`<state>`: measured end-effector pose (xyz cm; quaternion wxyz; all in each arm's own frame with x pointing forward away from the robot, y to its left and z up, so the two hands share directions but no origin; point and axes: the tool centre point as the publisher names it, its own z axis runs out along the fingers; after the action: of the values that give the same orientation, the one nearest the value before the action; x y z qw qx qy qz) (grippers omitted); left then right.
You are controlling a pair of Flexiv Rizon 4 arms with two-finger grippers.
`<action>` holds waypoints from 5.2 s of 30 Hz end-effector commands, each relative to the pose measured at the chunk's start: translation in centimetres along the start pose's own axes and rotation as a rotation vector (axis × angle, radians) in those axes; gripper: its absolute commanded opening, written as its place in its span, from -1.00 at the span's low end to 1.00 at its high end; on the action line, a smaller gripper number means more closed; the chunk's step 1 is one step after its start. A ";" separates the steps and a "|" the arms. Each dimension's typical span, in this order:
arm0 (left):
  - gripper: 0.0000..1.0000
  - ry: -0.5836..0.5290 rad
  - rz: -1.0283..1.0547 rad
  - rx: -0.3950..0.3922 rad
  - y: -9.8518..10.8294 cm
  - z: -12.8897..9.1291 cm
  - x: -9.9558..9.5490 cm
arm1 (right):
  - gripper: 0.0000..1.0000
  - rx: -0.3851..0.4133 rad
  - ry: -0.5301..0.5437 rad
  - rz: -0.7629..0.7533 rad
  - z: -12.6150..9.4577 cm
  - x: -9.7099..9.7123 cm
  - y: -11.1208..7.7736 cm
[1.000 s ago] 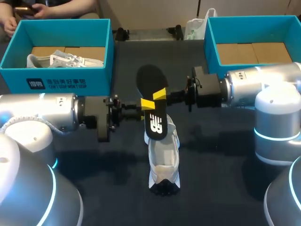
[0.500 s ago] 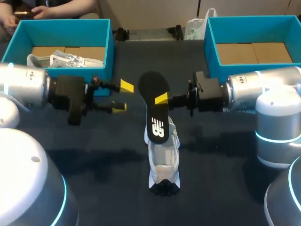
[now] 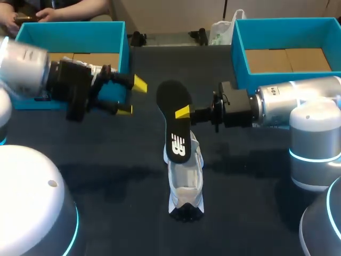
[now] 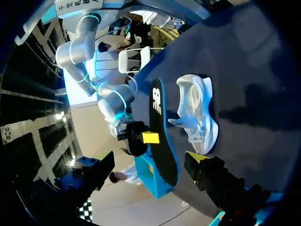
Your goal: Take the shoe out of the shoebox, open the shoe tongue, remove and reinsert the insole, then place the shoe into the shoebox
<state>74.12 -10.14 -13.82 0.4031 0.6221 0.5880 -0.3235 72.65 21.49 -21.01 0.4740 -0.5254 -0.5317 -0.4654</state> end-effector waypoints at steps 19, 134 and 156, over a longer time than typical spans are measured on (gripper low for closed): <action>1.00 0.775 -0.031 0.135 5.4 2.6 -5.6 | -1.00 -0.002 -0.002 0.000 0.1 0.0 -0.1; 1.00 -0.201 -0.301 0.014 1.0 6.5 6.5 | -1.00 -0.002 -0.002 0.000 0.1 0.0 -0.1; 0.42 -0.421 -0.344 -0.102 2.3 10.2 4.2 | -1.00 -0.002 -0.002 0.000 0.1 0.0 -0.1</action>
<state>77.94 -16.09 -21.82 0.4742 0.4217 0.6048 -0.4811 72.60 21.48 -20.99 0.4735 -0.5257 -0.5320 -0.4652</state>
